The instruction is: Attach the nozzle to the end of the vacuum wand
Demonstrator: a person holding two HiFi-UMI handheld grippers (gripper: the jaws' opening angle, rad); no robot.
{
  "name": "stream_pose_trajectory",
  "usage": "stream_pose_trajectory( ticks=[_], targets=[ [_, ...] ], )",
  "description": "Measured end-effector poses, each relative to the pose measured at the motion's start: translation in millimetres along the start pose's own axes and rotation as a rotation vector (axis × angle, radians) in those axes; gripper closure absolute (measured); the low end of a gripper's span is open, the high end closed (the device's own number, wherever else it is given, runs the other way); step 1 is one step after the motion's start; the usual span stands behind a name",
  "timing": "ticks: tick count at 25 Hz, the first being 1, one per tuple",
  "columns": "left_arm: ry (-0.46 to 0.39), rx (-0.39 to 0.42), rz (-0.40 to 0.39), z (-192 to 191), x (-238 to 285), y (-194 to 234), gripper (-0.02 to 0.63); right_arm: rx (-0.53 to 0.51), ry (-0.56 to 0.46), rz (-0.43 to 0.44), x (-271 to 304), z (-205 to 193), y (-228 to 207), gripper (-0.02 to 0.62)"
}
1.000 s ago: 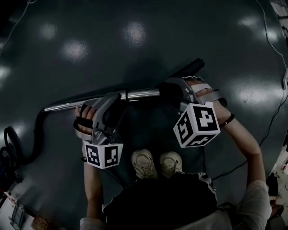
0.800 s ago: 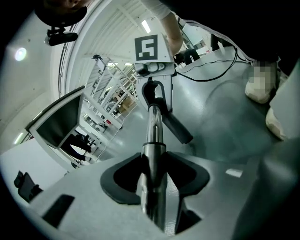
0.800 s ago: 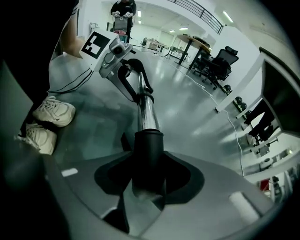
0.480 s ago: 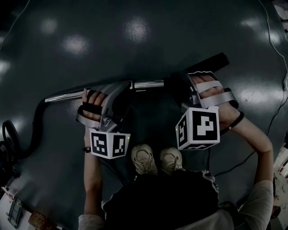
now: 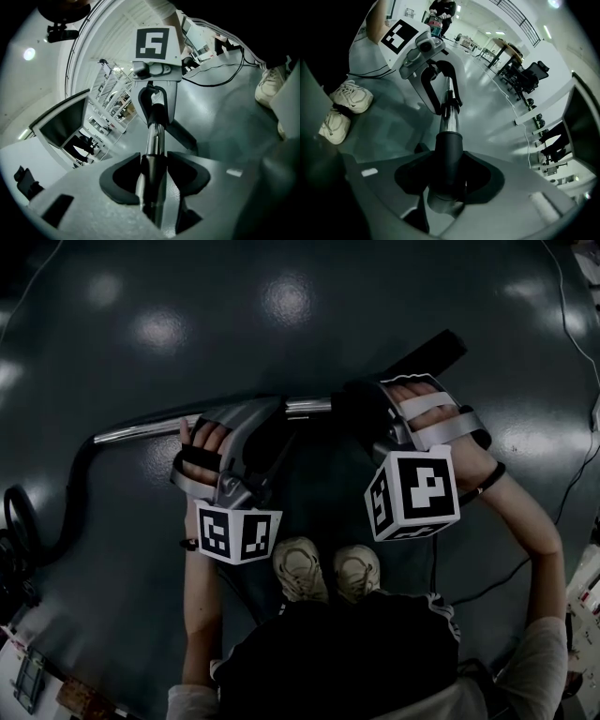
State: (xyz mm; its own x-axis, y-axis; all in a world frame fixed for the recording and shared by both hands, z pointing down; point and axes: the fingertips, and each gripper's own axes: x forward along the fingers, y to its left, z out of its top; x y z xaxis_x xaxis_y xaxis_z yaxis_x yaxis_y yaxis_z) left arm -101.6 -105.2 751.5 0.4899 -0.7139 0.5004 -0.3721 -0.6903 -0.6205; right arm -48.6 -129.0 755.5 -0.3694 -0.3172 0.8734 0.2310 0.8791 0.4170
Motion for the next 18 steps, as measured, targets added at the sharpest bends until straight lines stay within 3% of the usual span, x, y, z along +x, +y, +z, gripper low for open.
stream_pose_trajectory(
  ticks=[2,4,6,9,12,14,16,18],
  targets=[
    [-0.014,-0.084,0.039,-3.9,-9.3,2.6,0.429,-0.03,-0.035,-0.036,0.3,-0.5,-1.3,0.407],
    [-0.069,-0.248,0.098,-3.2,-20.4,10.5,0.445,-0.041,-0.084,-0.11,-1.1,-1.7,-4.3,0.392],
    [-0.113,-0.354,0.147,0.9,-28.2,24.2,0.472,0.03,-0.141,-0.181,-8.2,-4.1,-12.8,0.362],
    [-0.155,-0.47,0.209,4.4,-34.2,42.0,0.502,0.286,-0.259,-0.239,-30.2,-8.4,-34.2,0.342],
    [-0.29,-0.757,0.306,4.5,-44.2,65.1,0.541,0.722,-0.419,-0.319,-54.7,-21.2,-59.2,0.44],
    [-0.377,-0.816,0.354,7.2,-49.5,81.0,0.555,1.003,-0.502,-0.319,-59.9,-34.2,-63.5,0.49],
    [-0.357,-0.802,0.378,6.9,-50.1,82.3,0.569,1.092,-0.532,-0.29,-55.1,-38.7,-55.5,0.471],
    [-0.325,-0.786,0.373,8.8,-47.5,73.4,0.583,1.054,-0.511,-0.291,-49.3,-41.5,-44.2,0.437]
  ],
)
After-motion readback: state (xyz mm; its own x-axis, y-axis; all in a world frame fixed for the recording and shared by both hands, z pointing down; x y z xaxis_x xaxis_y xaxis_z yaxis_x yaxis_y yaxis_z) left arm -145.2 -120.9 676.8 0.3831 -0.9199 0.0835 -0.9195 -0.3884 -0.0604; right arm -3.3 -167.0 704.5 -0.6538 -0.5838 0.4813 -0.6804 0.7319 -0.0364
